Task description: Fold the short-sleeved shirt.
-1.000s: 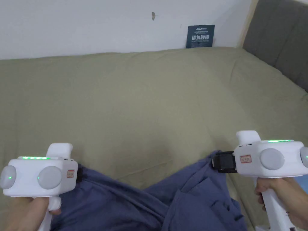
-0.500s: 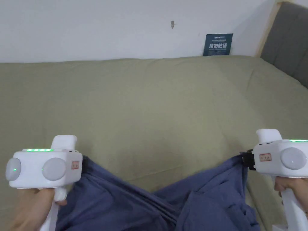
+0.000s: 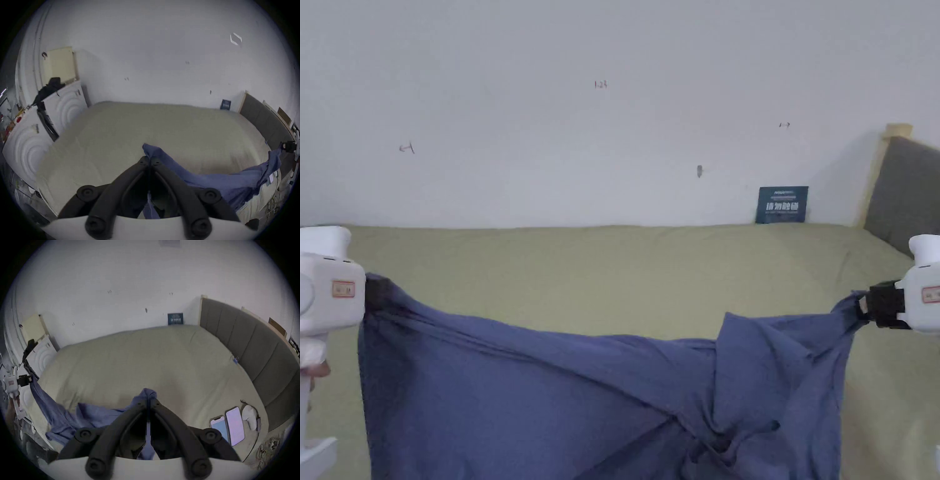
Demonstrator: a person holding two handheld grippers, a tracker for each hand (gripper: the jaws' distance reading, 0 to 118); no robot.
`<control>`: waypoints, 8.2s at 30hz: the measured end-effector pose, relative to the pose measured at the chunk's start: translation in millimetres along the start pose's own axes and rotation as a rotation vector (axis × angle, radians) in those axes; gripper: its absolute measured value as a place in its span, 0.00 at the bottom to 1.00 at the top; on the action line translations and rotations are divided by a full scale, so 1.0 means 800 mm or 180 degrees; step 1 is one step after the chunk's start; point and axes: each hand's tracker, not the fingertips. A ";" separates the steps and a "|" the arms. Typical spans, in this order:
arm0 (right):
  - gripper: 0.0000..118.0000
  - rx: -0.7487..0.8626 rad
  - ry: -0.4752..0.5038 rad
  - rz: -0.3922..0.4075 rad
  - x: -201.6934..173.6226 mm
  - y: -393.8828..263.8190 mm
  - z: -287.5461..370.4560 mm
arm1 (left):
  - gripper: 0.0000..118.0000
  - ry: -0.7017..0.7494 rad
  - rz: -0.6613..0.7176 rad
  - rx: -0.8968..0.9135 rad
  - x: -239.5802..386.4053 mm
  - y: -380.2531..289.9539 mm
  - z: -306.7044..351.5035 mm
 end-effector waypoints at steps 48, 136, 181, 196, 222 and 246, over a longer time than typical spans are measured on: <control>0.02 -0.0379 -0.0279 -0.0012 0.008 0.030 -0.160 | 0.00 0.0083 -0.0230 -0.0121 0.053 -0.038 -0.142; 0.00 -0.0764 -0.0254 0.0030 -0.009 -0.268 -0.102 | 0.96 0.0094 -0.0412 -0.1352 0.119 -0.150 -0.372; 0.00 -0.0967 -0.0284 0.0199 0.018 -0.068 -0.242 | 0.07 -0.0289 -0.0301 -0.0947 0.102 -0.111 -0.253; 0.00 0.0367 -0.0068 0.0448 -0.049 0.087 0.038 | 0.07 -0.0342 -0.0091 0.0132 0.021 0.044 0.041; 0.00 0.1130 -0.0554 0.0587 -0.112 0.380 -0.018 | 0.07 0.0225 0.0038 0.0935 0.086 0.299 -0.014; 0.00 0.0210 -0.0155 0.0367 -0.036 0.112 -0.183 | 0.07 -0.0304 -0.0032 -0.0154 0.079 0.039 -0.194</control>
